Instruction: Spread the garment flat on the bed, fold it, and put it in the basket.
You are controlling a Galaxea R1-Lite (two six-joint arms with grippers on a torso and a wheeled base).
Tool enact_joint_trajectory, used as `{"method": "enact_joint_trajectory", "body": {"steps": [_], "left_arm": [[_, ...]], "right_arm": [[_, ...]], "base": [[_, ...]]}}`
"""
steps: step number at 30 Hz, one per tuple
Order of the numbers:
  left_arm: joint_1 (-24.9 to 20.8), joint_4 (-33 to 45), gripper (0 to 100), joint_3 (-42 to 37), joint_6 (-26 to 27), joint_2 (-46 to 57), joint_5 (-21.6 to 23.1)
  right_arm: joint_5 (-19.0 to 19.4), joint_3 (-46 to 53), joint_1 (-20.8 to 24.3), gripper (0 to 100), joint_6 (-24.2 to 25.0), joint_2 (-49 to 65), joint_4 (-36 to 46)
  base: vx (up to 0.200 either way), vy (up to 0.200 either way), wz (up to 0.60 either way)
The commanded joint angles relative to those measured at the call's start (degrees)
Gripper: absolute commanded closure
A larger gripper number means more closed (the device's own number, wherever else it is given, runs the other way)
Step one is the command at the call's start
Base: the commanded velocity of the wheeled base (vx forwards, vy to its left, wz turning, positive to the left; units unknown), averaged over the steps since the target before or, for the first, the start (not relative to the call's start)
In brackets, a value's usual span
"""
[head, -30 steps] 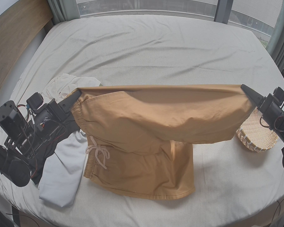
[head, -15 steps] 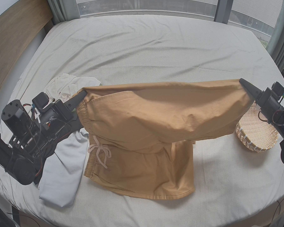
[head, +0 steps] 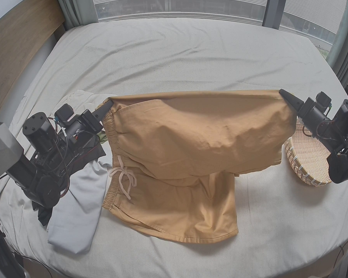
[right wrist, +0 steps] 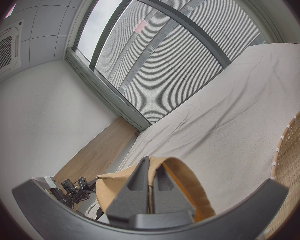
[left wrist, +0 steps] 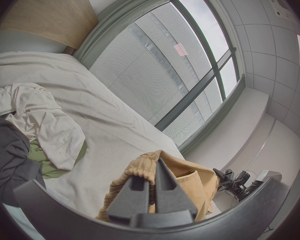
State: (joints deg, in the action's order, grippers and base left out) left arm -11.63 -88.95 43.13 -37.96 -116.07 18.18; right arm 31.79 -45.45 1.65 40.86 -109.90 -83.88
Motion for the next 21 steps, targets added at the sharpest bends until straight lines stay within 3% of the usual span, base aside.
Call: {"method": "enact_joint_trajectory", "body": {"steps": [1,21], "left_arm": [[0.0,-0.1,100,4.4,-0.1,-5.0,-0.4],[1.3,0.0,100,19.1,-1.4,-14.6,-1.1]], "right_arm": [[0.0,-4.2,0.1,100,0.0,-4.6,0.1],[0.0,-15.0,-0.4,100,0.0,-13.6,1.3]], "base": [[0.000,0.000,0.00],[0.000,0.000,0.00]]}}
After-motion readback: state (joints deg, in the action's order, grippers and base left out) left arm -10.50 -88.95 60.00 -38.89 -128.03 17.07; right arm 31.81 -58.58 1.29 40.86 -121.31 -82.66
